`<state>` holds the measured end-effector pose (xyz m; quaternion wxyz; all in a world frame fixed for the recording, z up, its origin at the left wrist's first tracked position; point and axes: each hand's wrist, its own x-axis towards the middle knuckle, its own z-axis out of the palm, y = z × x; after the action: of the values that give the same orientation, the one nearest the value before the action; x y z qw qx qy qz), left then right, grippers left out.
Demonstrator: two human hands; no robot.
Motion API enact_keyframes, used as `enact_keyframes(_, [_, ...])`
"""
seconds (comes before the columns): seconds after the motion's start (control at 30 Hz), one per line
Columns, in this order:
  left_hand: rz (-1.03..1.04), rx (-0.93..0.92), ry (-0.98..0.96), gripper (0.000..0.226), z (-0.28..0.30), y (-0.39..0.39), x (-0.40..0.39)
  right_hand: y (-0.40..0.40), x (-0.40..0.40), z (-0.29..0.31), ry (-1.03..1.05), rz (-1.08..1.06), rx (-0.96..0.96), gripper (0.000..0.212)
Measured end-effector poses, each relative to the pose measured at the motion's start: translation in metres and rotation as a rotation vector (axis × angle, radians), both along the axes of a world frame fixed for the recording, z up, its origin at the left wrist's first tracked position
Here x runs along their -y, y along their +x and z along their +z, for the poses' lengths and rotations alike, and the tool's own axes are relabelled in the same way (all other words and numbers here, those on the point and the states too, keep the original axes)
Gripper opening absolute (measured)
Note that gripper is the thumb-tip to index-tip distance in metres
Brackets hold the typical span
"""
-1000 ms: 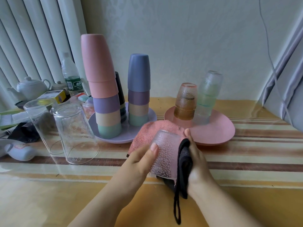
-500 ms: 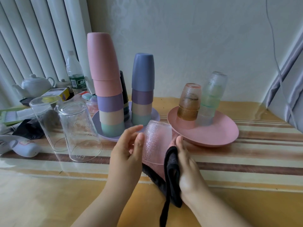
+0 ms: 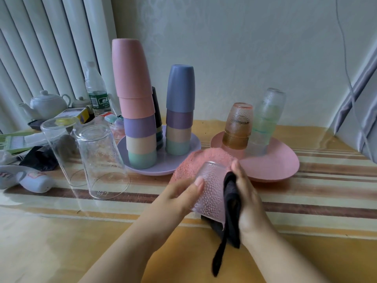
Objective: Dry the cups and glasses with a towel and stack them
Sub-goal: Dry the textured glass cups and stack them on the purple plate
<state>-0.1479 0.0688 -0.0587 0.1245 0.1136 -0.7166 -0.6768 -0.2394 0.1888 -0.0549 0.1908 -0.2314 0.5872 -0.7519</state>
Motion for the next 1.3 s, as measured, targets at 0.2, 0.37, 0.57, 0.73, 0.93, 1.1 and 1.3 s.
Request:
enact_keyframes(0.2, [-0.012,-0.163,0.243,0.076,-0.001,-0.003,-0.005,0.007,0.010,-0.003,-0.235,0.215,0.551,0.073])
enact_keyframes(0.37, [0.282,-0.193,-0.098,0.043,0.008,-0.005,0.001,0.010,0.008,-0.005,-0.139,0.149,0.384,0.067])
enact_keyframes(0.57, [0.528,-0.282,-0.475,0.024,-0.002,-0.006,-0.001,0.016,0.005,0.001,0.090,0.000,0.041,0.018])
enact_keyframes(0.73, [0.344,-0.114,-0.584,0.085,-0.003,-0.005,-0.004,0.017,0.007,0.000,0.161,-0.002,-0.075,0.033])
enact_keyframes(0.93, [0.019,-0.107,-0.138,0.047,0.002,-0.002,0.004,0.007,0.002,0.005,0.134,-0.114,-0.033,0.047])
enact_keyframes(1.1, [-0.099,-0.088,0.065,0.058,-0.002,-0.002,0.004,-0.011,0.005,-0.001,0.073,-0.110,0.124,0.062])
enact_keyframes(1.3, [0.006,-0.117,0.057,0.066,0.003,-0.003,0.002,-0.028,0.001,-0.007,0.232,-0.196,-0.115,0.009])
